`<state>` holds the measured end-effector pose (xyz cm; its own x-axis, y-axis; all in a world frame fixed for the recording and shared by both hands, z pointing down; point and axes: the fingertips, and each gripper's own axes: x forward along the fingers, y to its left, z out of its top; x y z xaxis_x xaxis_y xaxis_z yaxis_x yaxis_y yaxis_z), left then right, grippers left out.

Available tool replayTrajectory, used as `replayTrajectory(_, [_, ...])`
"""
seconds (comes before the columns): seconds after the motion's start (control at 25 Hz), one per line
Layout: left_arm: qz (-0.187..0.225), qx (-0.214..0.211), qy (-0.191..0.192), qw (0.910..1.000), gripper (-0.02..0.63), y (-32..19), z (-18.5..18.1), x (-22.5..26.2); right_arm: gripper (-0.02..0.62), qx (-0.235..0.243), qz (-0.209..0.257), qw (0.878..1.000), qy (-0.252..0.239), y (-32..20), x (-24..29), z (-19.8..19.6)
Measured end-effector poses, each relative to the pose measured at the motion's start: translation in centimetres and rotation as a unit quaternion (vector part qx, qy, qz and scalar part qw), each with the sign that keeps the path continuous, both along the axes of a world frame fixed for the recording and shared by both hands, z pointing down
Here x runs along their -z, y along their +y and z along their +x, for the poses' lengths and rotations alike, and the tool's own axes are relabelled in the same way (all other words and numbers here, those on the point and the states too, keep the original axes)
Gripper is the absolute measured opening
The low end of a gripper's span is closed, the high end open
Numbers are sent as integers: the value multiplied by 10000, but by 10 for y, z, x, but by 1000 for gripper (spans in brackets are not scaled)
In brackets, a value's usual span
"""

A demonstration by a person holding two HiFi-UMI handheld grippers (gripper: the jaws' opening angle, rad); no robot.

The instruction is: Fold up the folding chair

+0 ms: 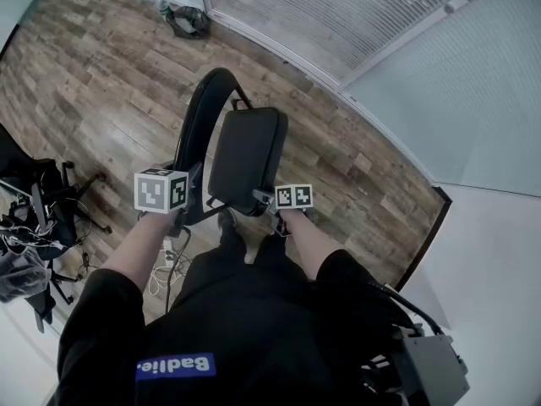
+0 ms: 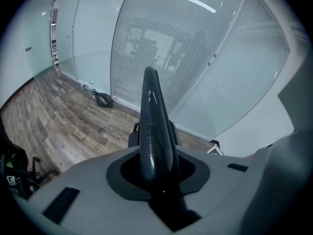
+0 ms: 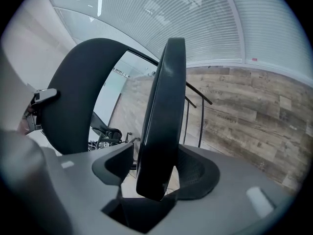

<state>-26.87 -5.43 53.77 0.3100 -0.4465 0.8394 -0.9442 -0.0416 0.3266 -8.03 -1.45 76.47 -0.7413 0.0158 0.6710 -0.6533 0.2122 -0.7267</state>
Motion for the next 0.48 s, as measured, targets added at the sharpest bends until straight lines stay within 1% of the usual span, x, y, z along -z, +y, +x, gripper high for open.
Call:
replayTrajectory(0.16, [7,16,-80,10000,88,5,-5,8,255,129,100,9998,-87,6,18,-29])
replayTrajectory(0.28, [75,-8,-248,9997,87,3,-12,19,247,283,206,9991,-222,8,33,-58])
replayTrajectory(0.48, [81,-11,-338,9994,87,5,-27,26,236,546,279,9980,-141,11,41,-104])
